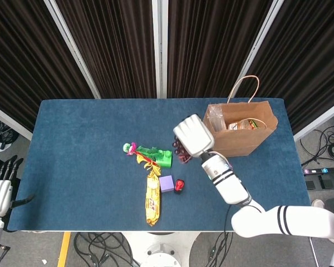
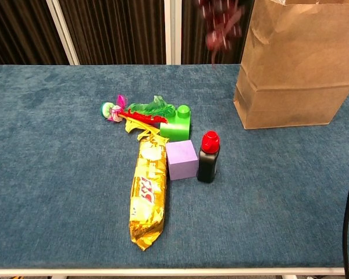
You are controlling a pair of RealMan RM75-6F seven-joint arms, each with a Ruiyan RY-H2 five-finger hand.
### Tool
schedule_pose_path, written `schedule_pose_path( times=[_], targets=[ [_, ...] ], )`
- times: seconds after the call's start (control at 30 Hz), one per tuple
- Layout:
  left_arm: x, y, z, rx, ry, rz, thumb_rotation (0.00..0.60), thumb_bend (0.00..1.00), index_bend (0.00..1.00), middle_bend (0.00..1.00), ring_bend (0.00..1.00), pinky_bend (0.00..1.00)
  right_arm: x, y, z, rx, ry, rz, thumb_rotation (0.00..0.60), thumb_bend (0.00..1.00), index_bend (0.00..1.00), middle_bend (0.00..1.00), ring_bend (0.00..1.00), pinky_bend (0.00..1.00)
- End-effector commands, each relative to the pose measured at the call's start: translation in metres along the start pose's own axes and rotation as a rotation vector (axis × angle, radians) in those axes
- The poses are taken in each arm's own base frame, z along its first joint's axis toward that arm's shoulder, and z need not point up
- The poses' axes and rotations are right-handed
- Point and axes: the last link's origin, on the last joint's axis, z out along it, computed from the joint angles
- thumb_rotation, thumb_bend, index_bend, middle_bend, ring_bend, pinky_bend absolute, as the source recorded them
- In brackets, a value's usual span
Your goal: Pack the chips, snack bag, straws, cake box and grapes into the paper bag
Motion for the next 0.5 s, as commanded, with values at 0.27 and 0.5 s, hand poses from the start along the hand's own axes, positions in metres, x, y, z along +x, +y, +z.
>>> schedule_pose_path(
  times=[0.27,0.5],
  targets=[
    [0.0,0.003,0.001,-0.009,-0.006,0.004,0.6,0.09,0.05,0.01,0.0,0.12,0.069,0.072,0.0,-0.231,0.246,0.069,0.6,0.3,0.97,0.72,0.67,0.79],
    [-0.003,0.005,0.001,-0.015,-0.019,0.004,0.6,0.09,0.05,0.01,0.0,0.12,0.063,0.138,-0.011,-0.41,0.259,-0.034,0.6,0.3,0.97,0.72,0.67,0.79]
  ],
)
